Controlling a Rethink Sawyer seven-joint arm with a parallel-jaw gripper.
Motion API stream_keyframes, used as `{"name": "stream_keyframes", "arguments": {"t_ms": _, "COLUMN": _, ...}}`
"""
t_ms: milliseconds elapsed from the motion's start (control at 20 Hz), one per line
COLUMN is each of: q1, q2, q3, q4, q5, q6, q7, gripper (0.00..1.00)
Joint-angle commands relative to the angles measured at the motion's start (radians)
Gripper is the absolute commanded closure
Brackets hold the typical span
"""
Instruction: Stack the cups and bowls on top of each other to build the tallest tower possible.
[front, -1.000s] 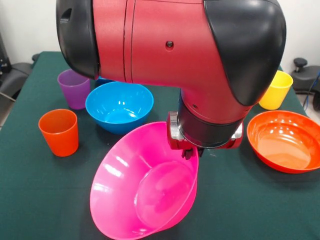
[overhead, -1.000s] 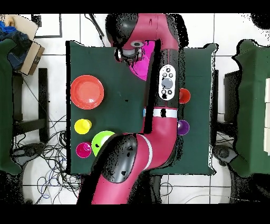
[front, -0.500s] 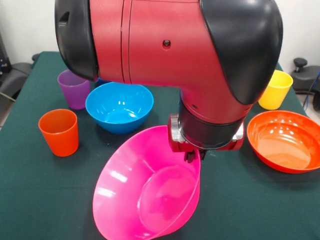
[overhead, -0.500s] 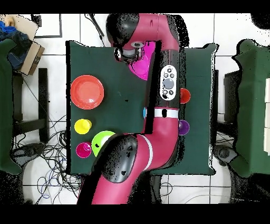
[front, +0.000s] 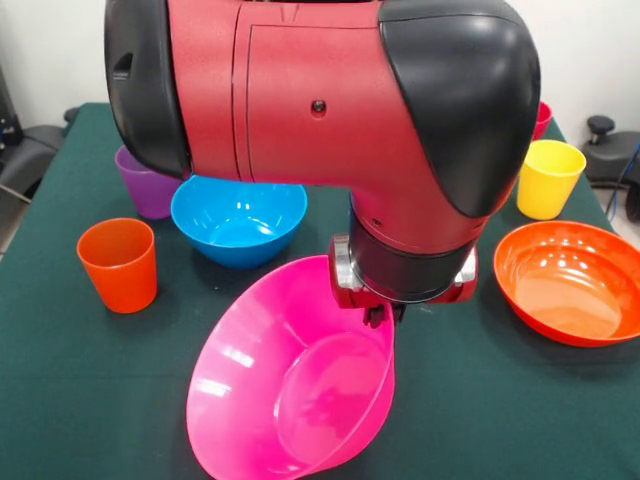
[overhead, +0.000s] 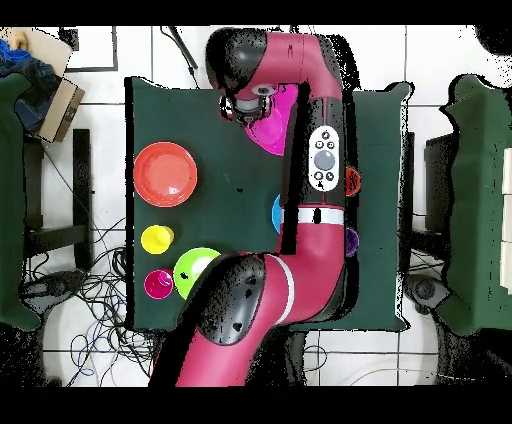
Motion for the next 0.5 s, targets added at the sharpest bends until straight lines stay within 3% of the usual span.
{"name": "stream_keyframes", "arguments": {"t_ms": 50, "q1": -0.018, "q2": -0.046, "q3": -0.059, "q4": 0.089, "q5": 0.017, "q6": -0.060, "q7": 0.032, "gripper": 1.00}}
{"name": "stream_keyframes", "arguments": {"t_ms": 500, "q1": -0.012, "q2": -0.046, "q3": -0.083, "q4": 0.092, "q5": 0.044, "q6": -0.062, "q7": 0.030, "gripper": 1.00}}
